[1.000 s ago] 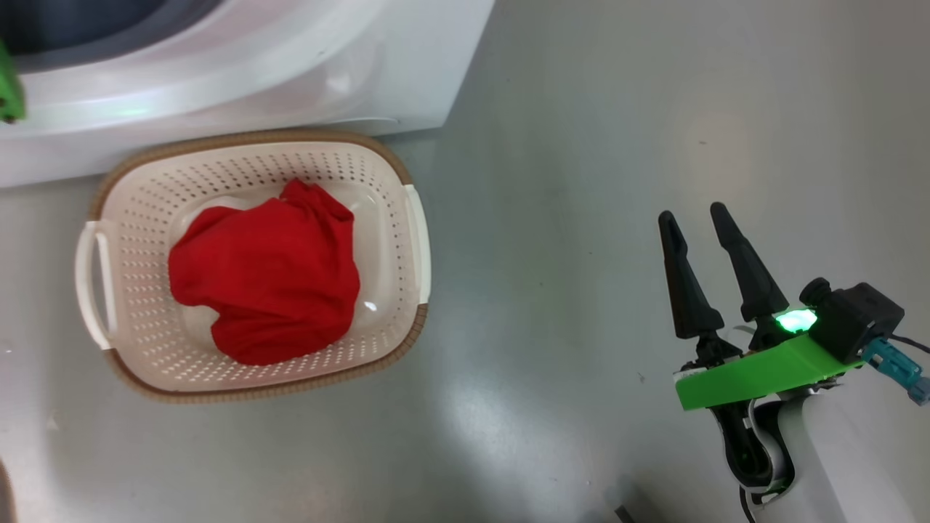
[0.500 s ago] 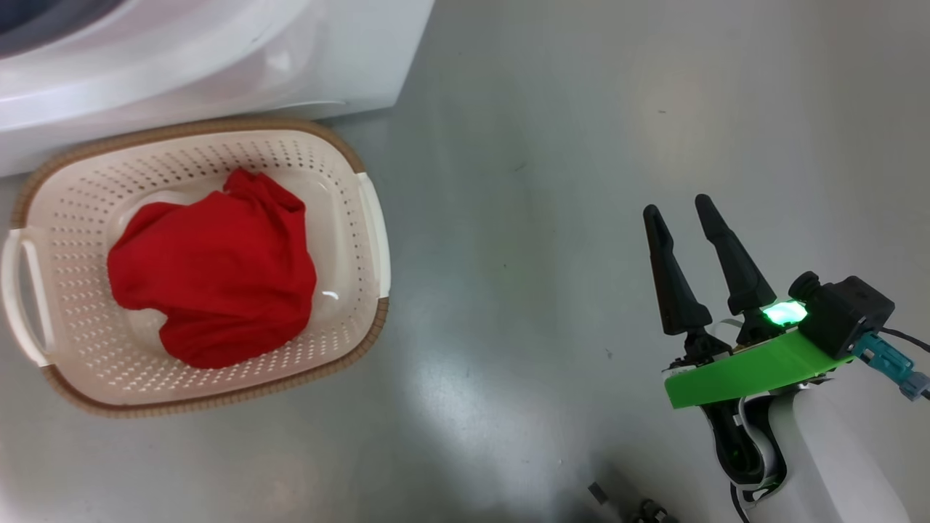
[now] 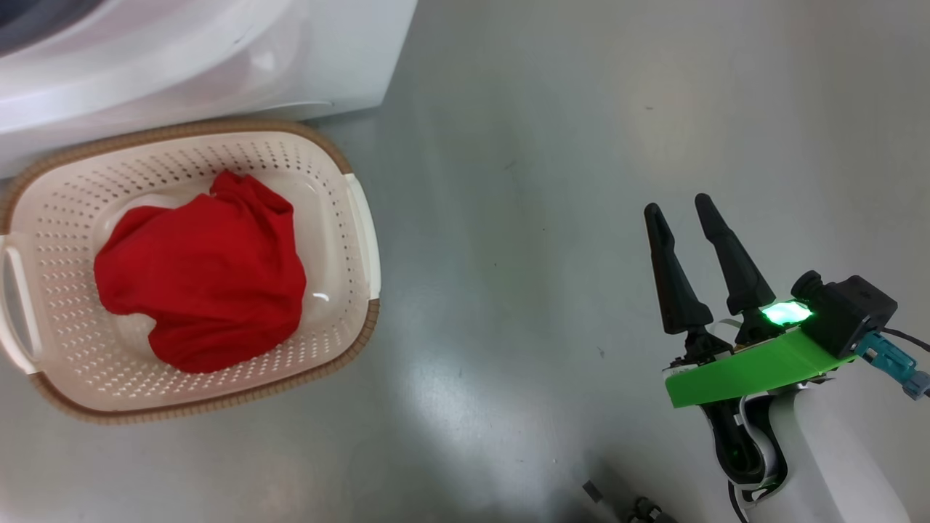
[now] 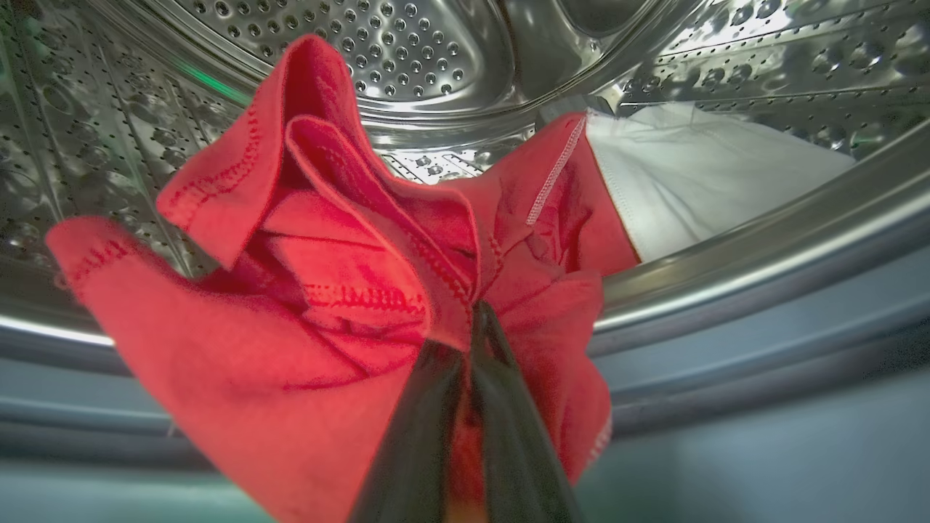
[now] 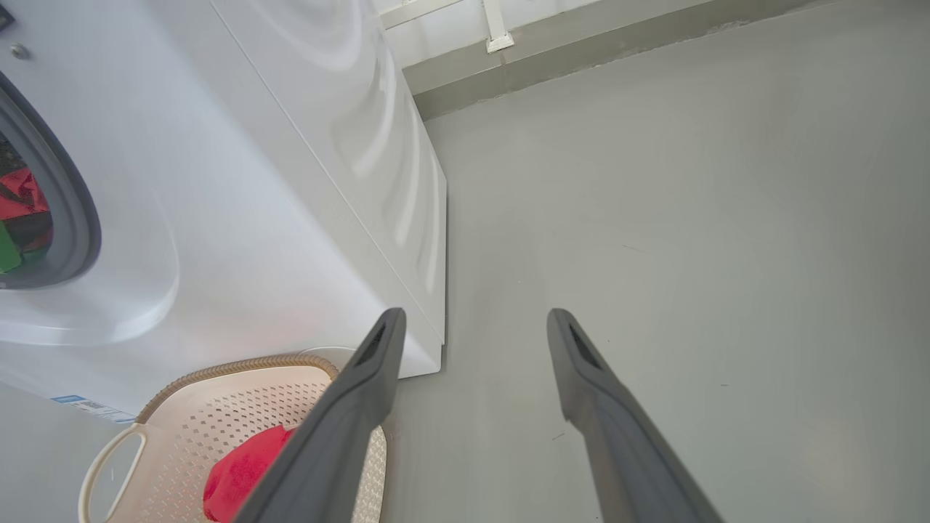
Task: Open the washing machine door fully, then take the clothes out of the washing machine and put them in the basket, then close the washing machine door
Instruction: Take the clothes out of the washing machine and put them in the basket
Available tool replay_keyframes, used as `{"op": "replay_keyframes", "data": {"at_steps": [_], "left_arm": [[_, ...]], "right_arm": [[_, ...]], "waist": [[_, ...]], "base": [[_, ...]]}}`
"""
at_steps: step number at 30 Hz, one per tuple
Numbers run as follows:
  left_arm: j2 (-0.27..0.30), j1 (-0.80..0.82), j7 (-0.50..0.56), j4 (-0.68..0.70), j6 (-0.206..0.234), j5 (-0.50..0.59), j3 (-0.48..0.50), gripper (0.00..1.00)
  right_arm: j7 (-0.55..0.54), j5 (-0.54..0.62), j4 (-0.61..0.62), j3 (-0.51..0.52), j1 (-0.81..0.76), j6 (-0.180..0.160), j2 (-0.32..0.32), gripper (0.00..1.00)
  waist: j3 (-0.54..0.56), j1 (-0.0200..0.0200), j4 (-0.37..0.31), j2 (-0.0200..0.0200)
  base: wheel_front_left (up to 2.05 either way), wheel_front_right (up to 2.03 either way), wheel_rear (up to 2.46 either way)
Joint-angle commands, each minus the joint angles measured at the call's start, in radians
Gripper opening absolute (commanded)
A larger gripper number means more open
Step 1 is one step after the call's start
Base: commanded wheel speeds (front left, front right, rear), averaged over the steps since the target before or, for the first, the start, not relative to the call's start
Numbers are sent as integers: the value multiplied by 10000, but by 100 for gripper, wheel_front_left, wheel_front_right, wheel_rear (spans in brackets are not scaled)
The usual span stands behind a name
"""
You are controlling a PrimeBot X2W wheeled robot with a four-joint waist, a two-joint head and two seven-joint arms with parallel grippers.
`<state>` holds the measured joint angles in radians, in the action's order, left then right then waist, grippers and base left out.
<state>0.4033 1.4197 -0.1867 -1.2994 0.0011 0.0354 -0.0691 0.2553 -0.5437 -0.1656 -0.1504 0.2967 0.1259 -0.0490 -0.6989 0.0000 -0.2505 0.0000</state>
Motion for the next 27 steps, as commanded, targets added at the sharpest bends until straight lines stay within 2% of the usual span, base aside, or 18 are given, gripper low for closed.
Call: {"op": "replay_keyframes", "data": {"at_steps": [1, 12, 19, 27], "left_arm": [[526, 1, -112, 166, 96, -65, 35, 0], [93, -868, -736, 672, -104, -734, 298, 0], [-198, -2613, -748, 3000, -451, -1283, 673, 0], [-604, -4761, -749, 5412, -502, -1476, 1103, 0]], "right_arm": [[65, -9, 201, -186, -8, 48, -13, 100], [65, 206, 61, -55, -81, 48, -12, 100], [65, 423, -84, 20, -341, 48, -12, 100], [65, 557, -257, 162, -748, 48, -12, 100]], "waist": [[55, 0, 44, 0], [936, 0, 385, 0], [1738, 0, 644, 0], [2629, 0, 913, 0]], "base": [[0, 0, 0], [0, 0, 0], [0, 0, 0], [0, 0, 0]]}}
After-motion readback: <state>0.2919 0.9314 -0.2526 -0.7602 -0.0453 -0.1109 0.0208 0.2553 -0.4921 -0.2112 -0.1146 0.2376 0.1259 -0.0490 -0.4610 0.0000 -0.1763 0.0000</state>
